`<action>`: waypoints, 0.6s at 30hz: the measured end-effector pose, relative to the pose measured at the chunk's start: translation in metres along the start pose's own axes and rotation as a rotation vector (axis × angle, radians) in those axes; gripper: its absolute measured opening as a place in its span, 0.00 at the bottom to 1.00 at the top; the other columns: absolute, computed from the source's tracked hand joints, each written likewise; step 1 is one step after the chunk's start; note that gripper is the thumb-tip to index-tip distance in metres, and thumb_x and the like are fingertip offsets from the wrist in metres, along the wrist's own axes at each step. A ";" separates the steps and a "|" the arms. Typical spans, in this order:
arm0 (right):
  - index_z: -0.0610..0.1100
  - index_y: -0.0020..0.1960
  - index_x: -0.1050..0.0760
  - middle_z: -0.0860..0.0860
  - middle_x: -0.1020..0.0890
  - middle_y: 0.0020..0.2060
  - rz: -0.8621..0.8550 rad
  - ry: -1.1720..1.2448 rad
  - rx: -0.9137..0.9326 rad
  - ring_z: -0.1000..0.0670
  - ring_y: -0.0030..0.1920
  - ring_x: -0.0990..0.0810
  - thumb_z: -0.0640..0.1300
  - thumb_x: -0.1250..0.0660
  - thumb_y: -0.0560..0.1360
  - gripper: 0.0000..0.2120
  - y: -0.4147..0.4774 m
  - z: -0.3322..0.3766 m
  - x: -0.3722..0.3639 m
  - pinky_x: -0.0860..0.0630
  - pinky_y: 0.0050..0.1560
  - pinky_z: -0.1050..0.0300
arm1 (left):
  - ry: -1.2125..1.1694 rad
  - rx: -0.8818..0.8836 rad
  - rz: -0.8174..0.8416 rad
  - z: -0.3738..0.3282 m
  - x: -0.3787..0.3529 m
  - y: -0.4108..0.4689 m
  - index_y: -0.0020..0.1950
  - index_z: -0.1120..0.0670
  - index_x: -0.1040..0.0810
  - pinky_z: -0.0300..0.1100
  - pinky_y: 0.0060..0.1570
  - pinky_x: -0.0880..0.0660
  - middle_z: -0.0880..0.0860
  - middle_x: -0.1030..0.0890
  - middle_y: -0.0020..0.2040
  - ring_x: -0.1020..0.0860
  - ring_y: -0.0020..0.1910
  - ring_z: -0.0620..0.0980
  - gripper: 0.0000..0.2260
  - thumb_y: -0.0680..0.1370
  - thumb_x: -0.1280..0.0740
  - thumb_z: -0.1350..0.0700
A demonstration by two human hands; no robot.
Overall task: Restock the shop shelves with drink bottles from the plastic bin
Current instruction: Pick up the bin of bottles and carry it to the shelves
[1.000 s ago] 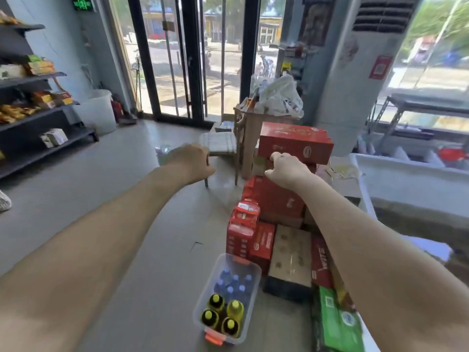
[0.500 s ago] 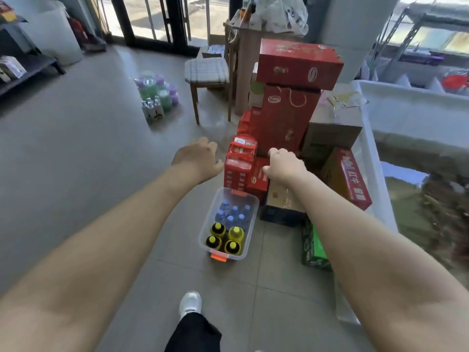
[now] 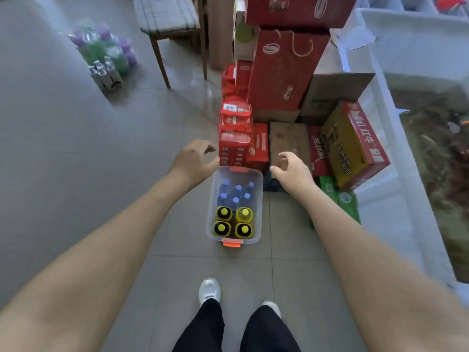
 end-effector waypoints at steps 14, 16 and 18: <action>0.42 0.61 0.25 0.48 0.21 0.55 -0.042 0.575 -0.370 0.52 0.53 0.24 0.43 0.33 0.75 0.15 0.098 -0.133 -0.122 0.32 0.50 0.61 | -0.546 0.428 -0.093 0.113 -0.148 0.042 0.49 0.52 0.23 0.21 0.40 0.30 0.46 0.21 0.47 0.24 0.46 0.41 0.03 0.76 0.33 0.58; 0.42 0.61 0.25 0.48 0.21 0.55 -0.044 0.593 -0.419 0.52 0.53 0.24 0.44 0.33 0.75 0.15 0.112 -0.162 -0.145 0.31 0.51 0.60 | -0.593 0.476 -0.127 0.136 -0.180 0.046 0.48 0.52 0.23 0.24 0.43 0.29 0.44 0.21 0.45 0.23 0.47 0.43 0.03 0.76 0.33 0.59; 0.43 0.60 0.25 0.49 0.21 0.54 -0.042 0.595 -0.453 0.52 0.52 0.24 0.44 0.33 0.75 0.14 0.124 -0.188 -0.167 0.30 0.51 0.60 | -0.625 0.518 -0.148 0.159 -0.212 0.050 0.47 0.53 0.23 0.30 0.48 0.28 0.43 0.21 0.44 0.23 0.48 0.44 0.03 0.76 0.33 0.60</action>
Point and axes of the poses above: each hand's wrist, its own y-axis towards the middle knuckle, its own x-axis out of the back of the hand, z = x × y, the point moved 6 cm from there along y, towards the middle knuckle
